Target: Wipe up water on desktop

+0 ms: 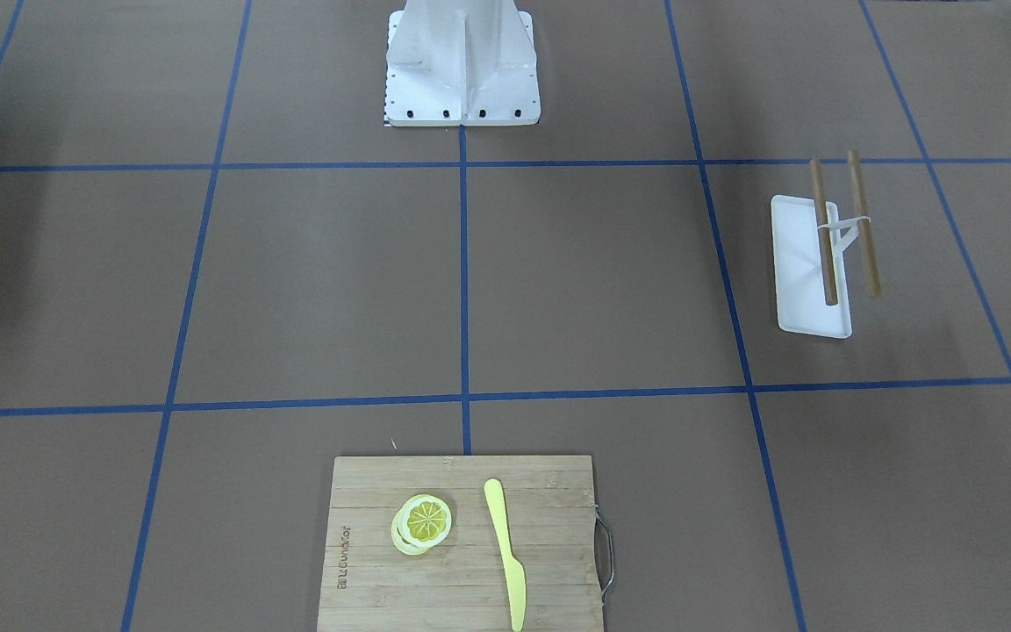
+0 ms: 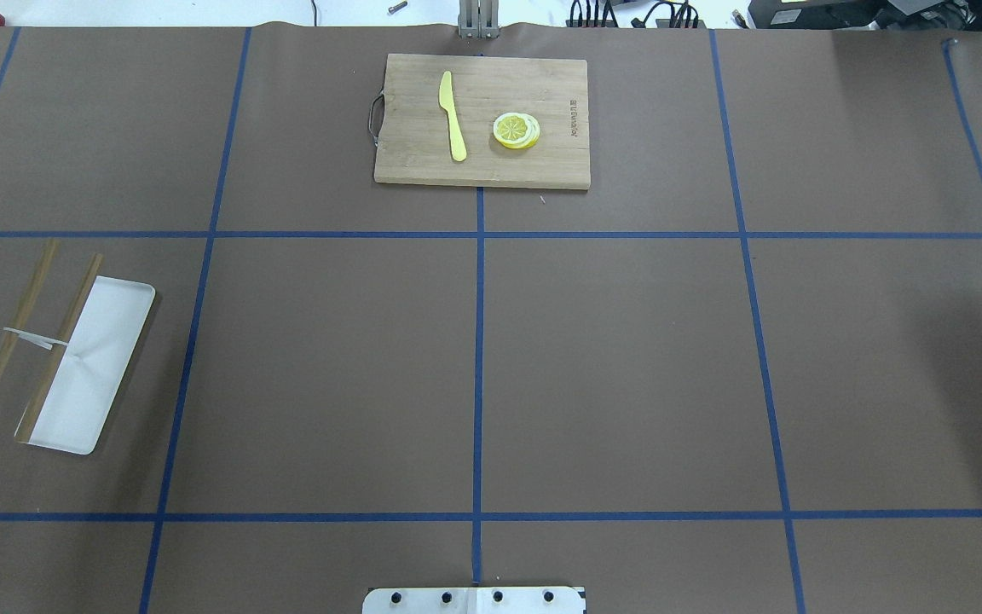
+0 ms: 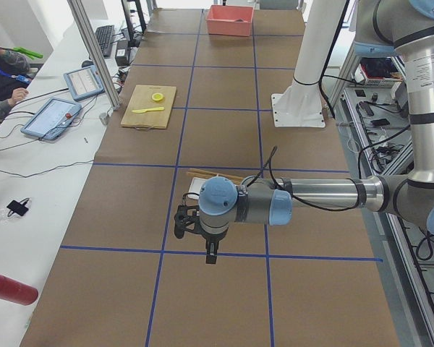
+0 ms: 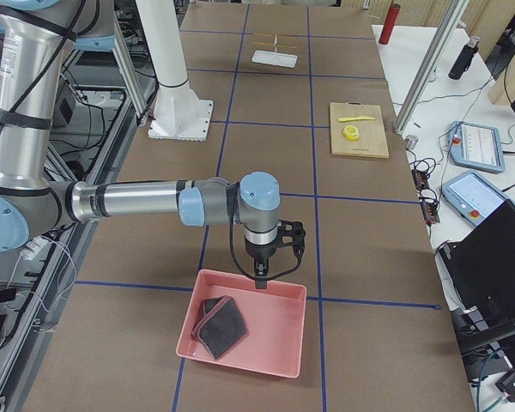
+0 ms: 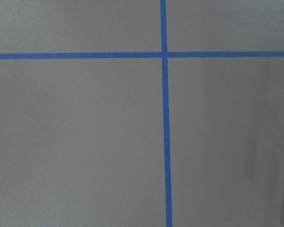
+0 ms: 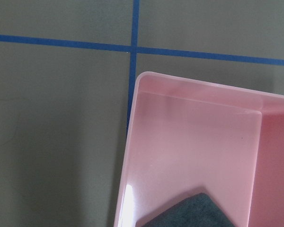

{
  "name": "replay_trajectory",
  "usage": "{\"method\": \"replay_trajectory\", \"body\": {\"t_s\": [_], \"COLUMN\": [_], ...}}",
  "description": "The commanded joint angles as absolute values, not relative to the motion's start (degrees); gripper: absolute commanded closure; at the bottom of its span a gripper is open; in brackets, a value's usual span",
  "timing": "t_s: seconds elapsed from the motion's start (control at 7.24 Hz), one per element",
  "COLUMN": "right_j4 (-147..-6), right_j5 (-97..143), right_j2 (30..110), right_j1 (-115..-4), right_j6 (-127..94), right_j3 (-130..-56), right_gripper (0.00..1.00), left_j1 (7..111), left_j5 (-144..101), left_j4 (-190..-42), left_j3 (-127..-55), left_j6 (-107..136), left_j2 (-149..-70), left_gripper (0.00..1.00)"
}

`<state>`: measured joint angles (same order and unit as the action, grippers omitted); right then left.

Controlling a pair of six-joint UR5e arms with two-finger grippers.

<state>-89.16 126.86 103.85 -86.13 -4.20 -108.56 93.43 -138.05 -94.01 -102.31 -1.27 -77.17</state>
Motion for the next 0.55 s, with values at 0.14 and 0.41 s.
{"method": "replay_trajectory", "body": {"t_s": [0.14,0.41], "right_j4": [-89.03,-89.03], "right_j5": [128.06,128.32], "right_j2": [103.54,103.45], "right_j1": [-86.13,-86.13], "right_j6": [-3.96,-3.96], "right_j3": [-109.25,-109.77], "right_gripper": [0.00,0.00], "left_j1": [93.43,93.43], "left_j5": [-138.08,-138.08], "left_j4": [-93.87,-93.78], "left_j3": [-102.30,-102.30], "left_j6": [-1.49,-1.49], "left_j2": [-77.08,-77.08], "left_gripper": [0.01,0.01]}}
